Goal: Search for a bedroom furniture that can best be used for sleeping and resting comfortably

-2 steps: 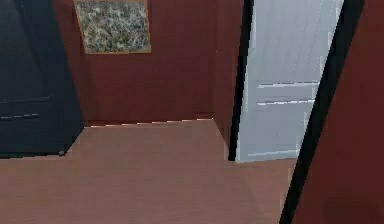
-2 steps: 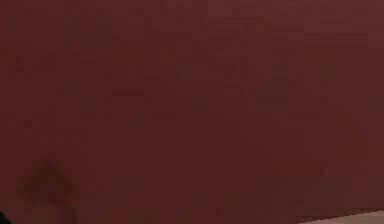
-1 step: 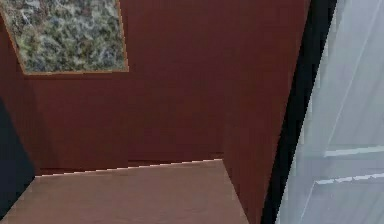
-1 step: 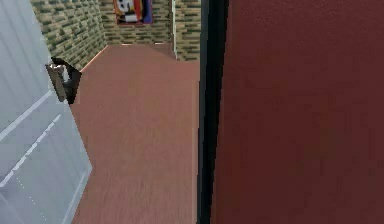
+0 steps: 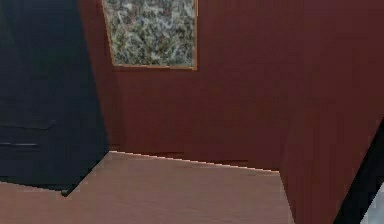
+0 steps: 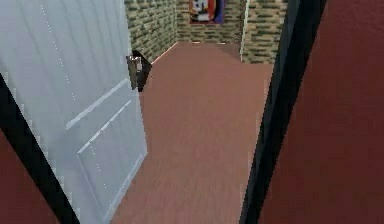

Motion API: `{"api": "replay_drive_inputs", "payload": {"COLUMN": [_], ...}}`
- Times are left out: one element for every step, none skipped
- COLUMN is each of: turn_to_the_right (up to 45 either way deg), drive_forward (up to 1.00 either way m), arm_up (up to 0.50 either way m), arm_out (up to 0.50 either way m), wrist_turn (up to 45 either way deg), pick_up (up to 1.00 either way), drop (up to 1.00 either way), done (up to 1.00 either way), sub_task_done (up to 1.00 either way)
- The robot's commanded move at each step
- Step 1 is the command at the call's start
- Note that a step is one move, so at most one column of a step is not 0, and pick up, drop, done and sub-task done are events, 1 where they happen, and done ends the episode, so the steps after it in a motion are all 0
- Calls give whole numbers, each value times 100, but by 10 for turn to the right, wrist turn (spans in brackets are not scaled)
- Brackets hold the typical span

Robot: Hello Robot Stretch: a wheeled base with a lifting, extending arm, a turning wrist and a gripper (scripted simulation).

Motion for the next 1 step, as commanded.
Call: {"api": "replay_drive_inputs", "payload": {"turn_to_the_right": [0], "drive_forward": [5], "arm_up": [0], "arm_out": [0], "wrist_turn": [0], "pick_up": [0], "drop": [0], "done": [0], "sub_task_done": [0]}}
